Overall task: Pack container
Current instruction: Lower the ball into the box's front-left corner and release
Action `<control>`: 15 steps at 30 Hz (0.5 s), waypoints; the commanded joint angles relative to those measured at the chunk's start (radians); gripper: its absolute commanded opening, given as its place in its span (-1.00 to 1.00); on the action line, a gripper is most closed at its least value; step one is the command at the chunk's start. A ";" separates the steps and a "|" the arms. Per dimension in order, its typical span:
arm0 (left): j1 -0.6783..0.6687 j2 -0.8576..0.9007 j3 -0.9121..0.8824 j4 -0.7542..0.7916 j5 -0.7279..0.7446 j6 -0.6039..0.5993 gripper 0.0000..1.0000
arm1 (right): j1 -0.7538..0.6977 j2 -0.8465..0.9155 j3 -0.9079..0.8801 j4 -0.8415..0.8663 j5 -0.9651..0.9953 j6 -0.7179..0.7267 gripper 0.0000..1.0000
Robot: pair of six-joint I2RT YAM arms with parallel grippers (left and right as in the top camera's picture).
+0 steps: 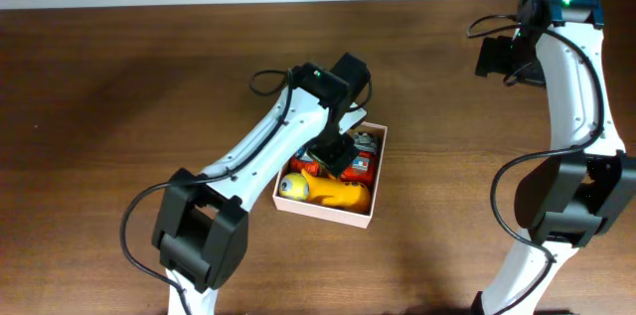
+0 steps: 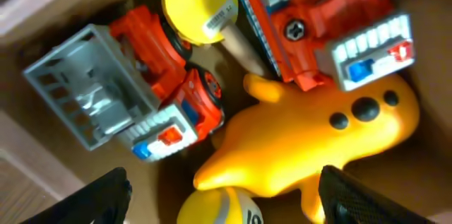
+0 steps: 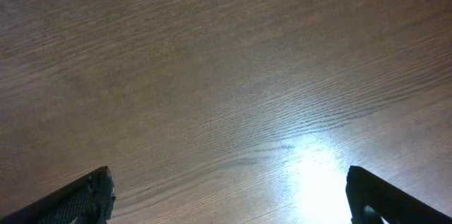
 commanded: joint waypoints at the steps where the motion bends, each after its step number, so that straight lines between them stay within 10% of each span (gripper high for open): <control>1: -0.001 0.003 0.085 -0.058 -0.009 0.050 0.74 | 0.003 0.004 -0.004 0.002 -0.001 0.004 0.98; 15: -0.011 0.007 0.250 0.029 0.024 0.169 0.99 | 0.003 0.004 -0.004 0.002 -0.001 0.004 0.98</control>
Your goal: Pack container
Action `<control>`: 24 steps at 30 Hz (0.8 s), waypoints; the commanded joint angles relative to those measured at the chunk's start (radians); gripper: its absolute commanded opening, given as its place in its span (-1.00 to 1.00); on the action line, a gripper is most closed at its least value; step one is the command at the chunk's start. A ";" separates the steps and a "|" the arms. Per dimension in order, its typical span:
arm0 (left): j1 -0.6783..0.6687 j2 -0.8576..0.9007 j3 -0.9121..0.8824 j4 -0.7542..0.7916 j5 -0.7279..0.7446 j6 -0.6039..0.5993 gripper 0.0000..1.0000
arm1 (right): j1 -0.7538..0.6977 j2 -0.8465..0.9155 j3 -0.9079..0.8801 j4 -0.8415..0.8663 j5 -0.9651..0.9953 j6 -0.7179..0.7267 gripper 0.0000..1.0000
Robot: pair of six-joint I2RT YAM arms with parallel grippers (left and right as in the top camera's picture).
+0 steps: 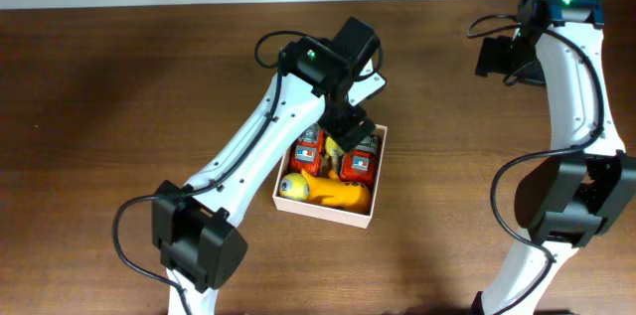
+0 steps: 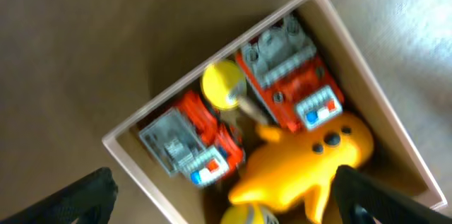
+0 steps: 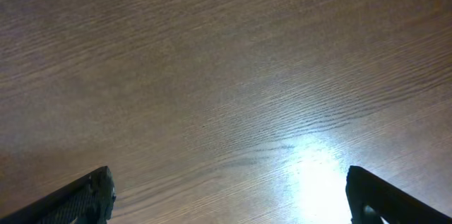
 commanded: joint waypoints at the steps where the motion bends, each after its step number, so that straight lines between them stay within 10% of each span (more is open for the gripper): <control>1: -0.009 0.008 0.009 0.043 0.041 0.038 0.94 | 0.003 0.004 -0.004 0.003 -0.001 0.004 0.98; 24: -0.091 0.152 0.009 0.194 0.138 0.192 0.90 | 0.003 0.004 -0.004 0.003 -0.001 0.004 0.98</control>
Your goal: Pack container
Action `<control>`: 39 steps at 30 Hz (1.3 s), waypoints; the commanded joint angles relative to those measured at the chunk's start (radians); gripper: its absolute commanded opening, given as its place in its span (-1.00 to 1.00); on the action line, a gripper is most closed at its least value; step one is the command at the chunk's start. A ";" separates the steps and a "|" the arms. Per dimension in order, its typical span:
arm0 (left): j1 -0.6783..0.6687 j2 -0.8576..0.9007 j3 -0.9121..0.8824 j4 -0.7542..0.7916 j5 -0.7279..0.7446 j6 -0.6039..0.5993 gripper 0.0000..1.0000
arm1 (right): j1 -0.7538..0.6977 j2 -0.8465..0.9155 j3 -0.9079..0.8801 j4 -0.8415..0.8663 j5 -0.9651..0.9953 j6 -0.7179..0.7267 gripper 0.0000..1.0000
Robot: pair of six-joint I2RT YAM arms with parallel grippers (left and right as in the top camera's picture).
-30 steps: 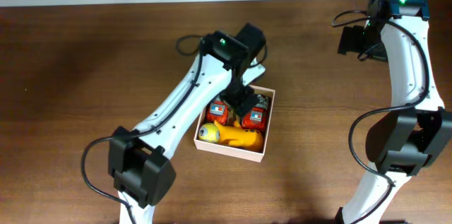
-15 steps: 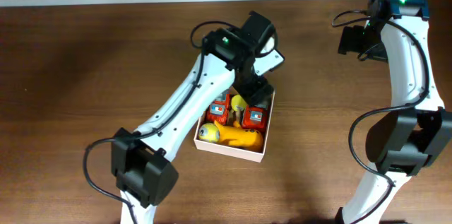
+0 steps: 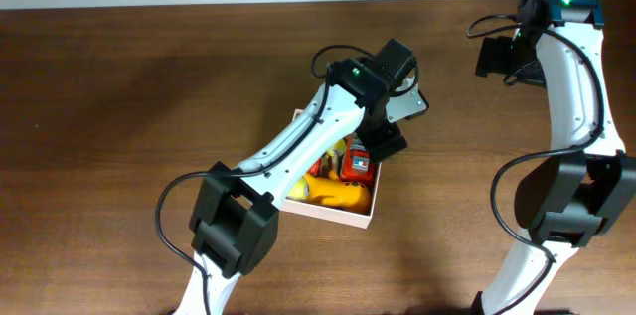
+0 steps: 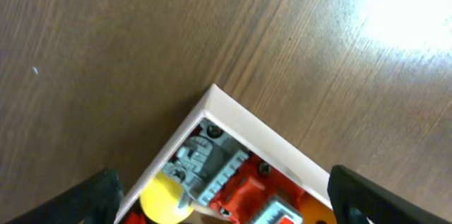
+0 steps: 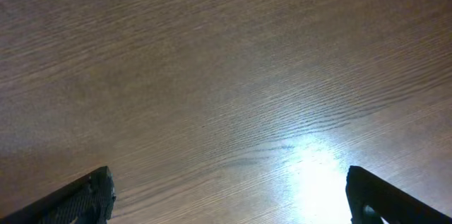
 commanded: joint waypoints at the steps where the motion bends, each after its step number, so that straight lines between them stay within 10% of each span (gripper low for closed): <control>1: 0.003 -0.005 0.008 0.001 0.019 0.020 0.90 | 0.003 0.004 -0.004 0.002 -0.002 0.004 0.97; 13: 0.003 -0.003 0.008 0.023 0.093 -0.026 0.79 | 0.003 0.004 -0.004 0.002 -0.002 0.004 0.98; 25: 0.003 -0.001 0.008 0.034 0.021 -0.431 0.07 | 0.003 0.004 -0.004 0.002 -0.002 0.004 0.97; 39: 0.003 0.008 0.005 0.029 -0.002 -0.659 0.07 | 0.003 0.004 -0.004 0.002 -0.002 0.004 0.98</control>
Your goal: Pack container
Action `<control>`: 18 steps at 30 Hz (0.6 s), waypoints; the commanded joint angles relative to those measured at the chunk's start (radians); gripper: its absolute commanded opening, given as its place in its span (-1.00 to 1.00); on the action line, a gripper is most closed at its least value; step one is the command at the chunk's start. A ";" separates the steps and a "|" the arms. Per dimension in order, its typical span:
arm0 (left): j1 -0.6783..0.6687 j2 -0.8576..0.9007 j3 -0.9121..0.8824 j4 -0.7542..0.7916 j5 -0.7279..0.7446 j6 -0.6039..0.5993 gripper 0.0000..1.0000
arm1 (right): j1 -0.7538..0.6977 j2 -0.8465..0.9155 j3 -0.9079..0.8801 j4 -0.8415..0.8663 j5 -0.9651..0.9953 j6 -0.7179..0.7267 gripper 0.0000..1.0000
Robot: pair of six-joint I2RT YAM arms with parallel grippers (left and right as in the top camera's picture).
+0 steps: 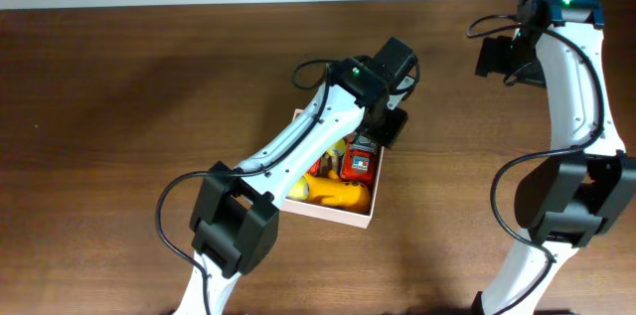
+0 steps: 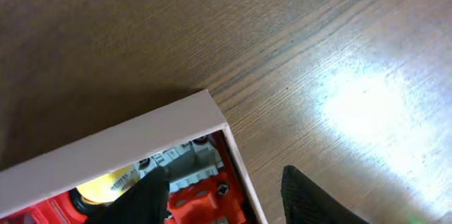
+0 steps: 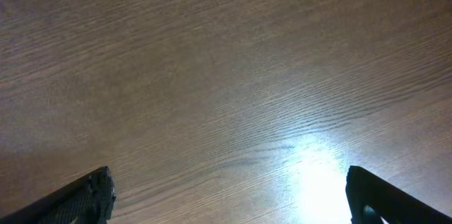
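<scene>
The pale pink box (image 1: 328, 211) sits mid-table holding a red fire truck (image 1: 358, 161), a yellow animal toy (image 1: 338, 194) and a yellow ball (image 1: 295, 190). My left gripper (image 1: 390, 124) is at the box's far right corner. In the left wrist view the left gripper (image 2: 227, 199) is open, astride the box wall (image 2: 127, 136): one finger over the grey-and-red fire truck (image 2: 212, 192), the other over bare table. A yellow knob (image 2: 106, 181) shows inside. My right gripper (image 3: 226, 196) is open over bare wood, far right at the back (image 1: 494, 57).
Dark wooden table (image 1: 119, 106) all round the box. A white wall edge runs along the back. The right arm's base stands at the front right (image 1: 566, 206).
My left gripper has turned and its jaws stand closer together, now with one finger on each side of the box's wall near the corner. The right arm has not moved.
My left gripper was first open low inside the box over the toys. Then it was higher above the box, then over the box's far right corner. Now it stands astride the wall there. The right gripper stayed open over bare table throughout.
</scene>
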 commanded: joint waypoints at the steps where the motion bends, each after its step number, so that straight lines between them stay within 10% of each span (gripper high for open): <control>1: 0.001 0.010 0.006 -0.001 -0.014 -0.093 0.06 | 0.003 0.004 -0.004 0.002 -0.002 0.004 0.98; 18: 0.001 0.101 0.005 0.030 0.010 -0.128 0.07 | 0.003 0.004 -0.004 0.002 -0.002 0.004 0.98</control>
